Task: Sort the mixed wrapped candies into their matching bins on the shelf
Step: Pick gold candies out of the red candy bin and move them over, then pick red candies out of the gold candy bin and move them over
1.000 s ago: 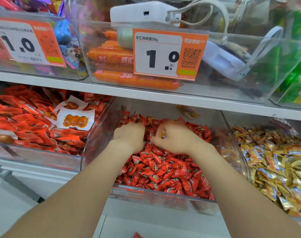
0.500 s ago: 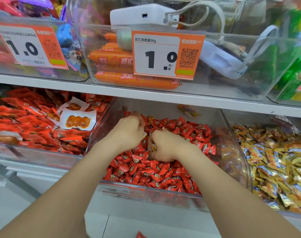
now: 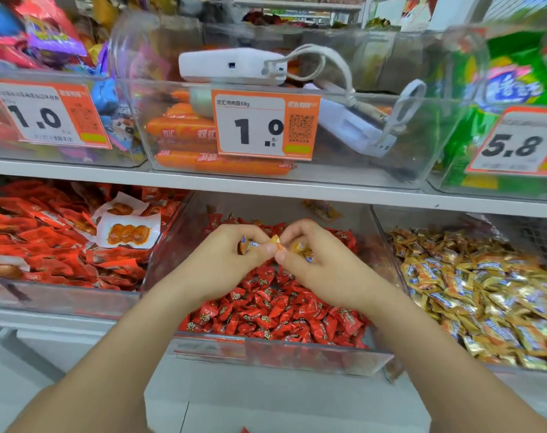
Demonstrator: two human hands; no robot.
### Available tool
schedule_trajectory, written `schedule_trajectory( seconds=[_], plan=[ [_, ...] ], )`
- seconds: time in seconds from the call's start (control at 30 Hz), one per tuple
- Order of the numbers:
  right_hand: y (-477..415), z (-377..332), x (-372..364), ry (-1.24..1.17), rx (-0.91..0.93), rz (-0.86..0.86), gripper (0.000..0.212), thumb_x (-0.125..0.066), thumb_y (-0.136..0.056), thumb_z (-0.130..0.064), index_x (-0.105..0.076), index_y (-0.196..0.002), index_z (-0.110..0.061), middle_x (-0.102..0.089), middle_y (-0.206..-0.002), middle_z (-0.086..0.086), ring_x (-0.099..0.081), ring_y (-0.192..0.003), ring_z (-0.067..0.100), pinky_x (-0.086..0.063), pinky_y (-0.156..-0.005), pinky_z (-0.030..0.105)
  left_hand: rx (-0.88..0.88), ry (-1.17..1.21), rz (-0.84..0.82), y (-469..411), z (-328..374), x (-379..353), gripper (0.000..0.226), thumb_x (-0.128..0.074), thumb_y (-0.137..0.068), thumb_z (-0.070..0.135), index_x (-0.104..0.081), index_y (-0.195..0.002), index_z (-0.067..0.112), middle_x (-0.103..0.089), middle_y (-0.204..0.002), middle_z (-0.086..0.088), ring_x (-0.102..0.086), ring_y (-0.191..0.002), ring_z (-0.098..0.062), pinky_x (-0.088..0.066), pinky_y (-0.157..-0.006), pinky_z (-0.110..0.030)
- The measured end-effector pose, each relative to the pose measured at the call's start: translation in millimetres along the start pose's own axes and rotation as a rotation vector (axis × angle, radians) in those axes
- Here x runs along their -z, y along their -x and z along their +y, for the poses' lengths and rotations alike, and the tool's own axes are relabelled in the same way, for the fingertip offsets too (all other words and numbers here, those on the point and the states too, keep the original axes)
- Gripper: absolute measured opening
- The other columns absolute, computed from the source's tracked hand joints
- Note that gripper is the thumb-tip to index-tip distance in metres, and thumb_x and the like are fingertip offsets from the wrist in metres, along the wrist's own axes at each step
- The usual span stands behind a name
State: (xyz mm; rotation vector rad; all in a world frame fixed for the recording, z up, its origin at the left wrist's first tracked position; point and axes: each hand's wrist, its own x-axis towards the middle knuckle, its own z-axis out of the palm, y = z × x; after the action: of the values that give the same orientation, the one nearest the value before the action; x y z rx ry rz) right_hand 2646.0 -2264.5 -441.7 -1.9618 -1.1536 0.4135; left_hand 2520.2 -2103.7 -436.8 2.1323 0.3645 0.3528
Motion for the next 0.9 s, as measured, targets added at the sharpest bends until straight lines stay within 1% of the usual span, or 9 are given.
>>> schedule_trajectory(
  seconds=[0.13,0.27,0.37,0.47,0.57,0.63,0.7,0.8,0.9],
  plan=[
    [36,-11,21,0.086,-0.028,0.287,0.008,-0.068,-0.098,-0.032,-0.074,-0.103,-0.030,-0.071,-0.074,-0.010,-0.063,-0.065,0.007,-0.047,-0.066,0.026,0.133,0.320,0.039,12,18,-26,0.019,-0.063,-0.104,0.037,-0.075,-0.101,0.023,-0.045,-0.069,-0.004,-0.039,-0.060,-0.020,-0.031,-0.052,-0.032],
    [79,2,62,0.276,-0.206,0.654,0.014,-0.064,-0.088,-0.037,-0.071,-0.085,-0.025,-0.066,-0.064,-0.006,-0.061,-0.069,0.018,-0.041,-0.066,0.034,0.332,0.468,0.060,17,34,-59,0.013,-0.064,-0.101,0.020,-0.066,-0.090,0.013,-0.051,-0.074,-0.005,-0.042,-0.053,-0.016,-0.026,-0.046,-0.024],
    [95,41,103,0.363,-0.256,0.756,0.017,-0.061,-0.092,-0.036,-0.067,-0.094,-0.020,-0.066,-0.070,-0.002,-0.062,-0.069,0.022,-0.041,-0.063,0.035,0.414,0.563,-0.032,11,60,-83,0.013,-0.068,-0.089,0.013,-0.069,-0.077,0.013,-0.054,-0.066,-0.006,-0.044,-0.045,-0.020,-0.027,-0.046,-0.022],
    [98,88,139,0.561,-0.310,0.588,0.035,-0.058,-0.096,-0.037,-0.061,-0.120,-0.013,-0.061,-0.108,0.013,-0.060,-0.103,0.039,-0.048,-0.085,0.046,0.412,0.512,-0.139,5,97,-113,0.028,-0.061,-0.083,0.009,-0.070,-0.059,0.020,-0.052,-0.060,-0.011,-0.044,-0.038,-0.022,-0.034,-0.043,-0.022],
    [106,127,153,0.809,-0.384,0.218,0.049,-0.041,-0.104,-0.055,-0.051,-0.144,-0.027,-0.047,-0.132,0.014,-0.042,-0.130,0.036,-0.034,-0.109,0.050,0.150,0.239,-0.161,10,132,-144,0.026,-0.053,-0.095,0.008,-0.069,-0.086,0.026,-0.055,-0.066,-0.004,-0.046,-0.056,-0.018,-0.037,-0.051,-0.024],
    [113,145,158,0.831,-0.342,0.174,0.043,-0.037,-0.108,-0.054,-0.049,-0.144,-0.034,-0.046,-0.137,0.009,-0.039,-0.132,0.033,-0.030,-0.112,0.050,-0.001,0.107,-0.184,6,152,-164,0.020,-0.049,-0.103,0.012,-0.064,-0.101,0.025,-0.056,-0.070,0.001,-0.041,-0.052,-0.014,-0.032,-0.044,-0.019],
    [118,159,167,0.872,-0.330,0.258,0.038,-0.037,-0.109,-0.050,-0.054,-0.138,-0.032,-0.049,-0.136,0.008,-0.042,-0.129,0.033,-0.034,-0.107,0.047,-0.105,-0.032,-0.208,-10,165,-187,0.019,-0.044,-0.106,0.013,-0.058,-0.109,0.025,-0.056,-0.093,0.002,-0.044,-0.054,-0.010,-0.033,-0.043,-0.015],
    [121,173,180,0.879,-0.365,0.323,0.036,-0.040,-0.109,-0.045,-0.059,-0.135,-0.029,-0.050,-0.138,0.010,-0.044,-0.127,0.035,-0.037,-0.106,0.047,-0.239,-0.259,-0.263,-44,166,-222,0.023,-0.041,-0.107,0.012,-0.051,-0.122,0.027,-0.044,-0.123,0.000,-0.056,-0.091,-0.014,-0.045,-0.071,-0.020],
    [125,174,183,0.760,-0.319,0.398,0.034,-0.047,-0.107,-0.042,-0.064,-0.134,-0.029,-0.055,-0.130,0.012,-0.048,-0.122,0.037,-0.039,-0.103,0.048,-0.223,-0.582,-0.416,-76,150,-246,0.040,-0.050,-0.105,0.026,-0.039,-0.143,0.027,-0.038,-0.146,-0.007,-0.040,-0.137,-0.033,-0.038,-0.112,-0.049]
  ],
)
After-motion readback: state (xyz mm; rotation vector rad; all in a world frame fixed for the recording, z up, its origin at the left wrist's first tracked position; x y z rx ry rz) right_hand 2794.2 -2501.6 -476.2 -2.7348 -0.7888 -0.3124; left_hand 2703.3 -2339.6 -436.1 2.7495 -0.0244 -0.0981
